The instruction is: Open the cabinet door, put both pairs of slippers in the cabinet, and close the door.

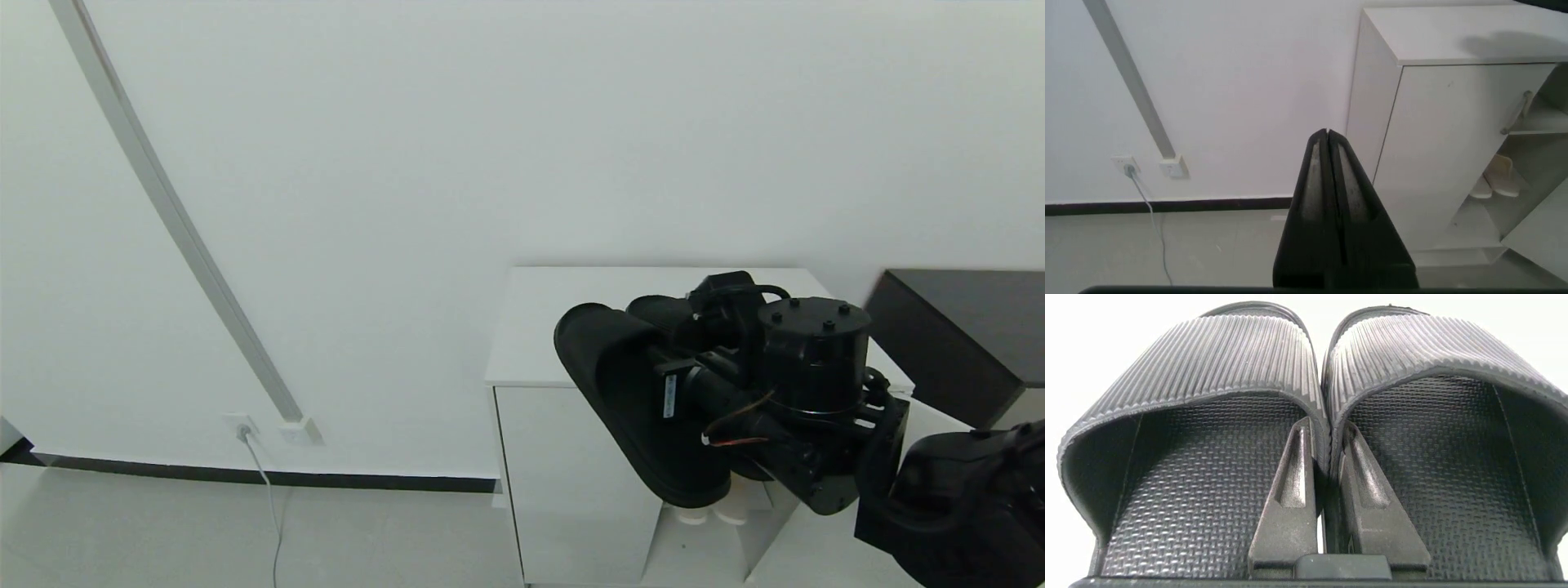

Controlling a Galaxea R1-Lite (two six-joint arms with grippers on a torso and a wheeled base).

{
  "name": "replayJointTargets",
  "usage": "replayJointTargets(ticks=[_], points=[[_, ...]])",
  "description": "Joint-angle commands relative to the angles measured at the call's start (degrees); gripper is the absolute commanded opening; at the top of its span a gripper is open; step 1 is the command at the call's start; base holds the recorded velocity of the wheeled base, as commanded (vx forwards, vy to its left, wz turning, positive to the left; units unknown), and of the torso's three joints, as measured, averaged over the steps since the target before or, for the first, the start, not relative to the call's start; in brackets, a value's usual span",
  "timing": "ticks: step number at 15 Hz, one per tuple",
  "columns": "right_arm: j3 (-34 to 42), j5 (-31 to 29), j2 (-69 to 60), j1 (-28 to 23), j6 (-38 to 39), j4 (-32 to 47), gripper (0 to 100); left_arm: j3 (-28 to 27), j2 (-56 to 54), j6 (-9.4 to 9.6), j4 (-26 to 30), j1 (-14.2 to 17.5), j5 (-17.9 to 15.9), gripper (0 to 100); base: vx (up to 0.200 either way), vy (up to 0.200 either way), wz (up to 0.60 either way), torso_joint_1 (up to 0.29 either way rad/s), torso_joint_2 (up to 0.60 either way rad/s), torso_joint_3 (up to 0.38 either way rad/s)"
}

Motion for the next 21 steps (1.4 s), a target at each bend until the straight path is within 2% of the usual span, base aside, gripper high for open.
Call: replayJointTargets(ticks=[1,4,7,17,21], points=[[0.11,0.0,0.25,0.0,0.01,0.0,0,0.0,-0.01,0.04,-0.01,-0.02,-0.02,0,-0.2,0.0,0.0,-0.017,0.0,0.007],[0.29,0.44,0.43,0.0,0.01,0.0,0,0.0,-0.01,0.04,-0.01,-0.02,-0.02,0,-0.067,0.0,0.0,-0.002,0.0,0.001],[1.87,5.62,-0.45,-0.88,0.01,-0.18,0,0.0,-0.01,0.04,-0.01,-0.02,-0.02,0,0.0,0.0,0.0,0.0,0.0,0.0],[2.49,5.71,-0.1,-1.23,0.01,-0.35,0,0.0,-0.01,0.04,-0.01,-0.02,-0.02,0,0.0,0.0,0.0,0.0,0.0,0.0],[2.49,5.71,0.08,-1.23,0.01,-0.35,0,0.0,-0.01,-0.05,-0.01,-0.02,-0.02,0,0.0,-0.2,0.0,-0.001,0.0,0.001]])
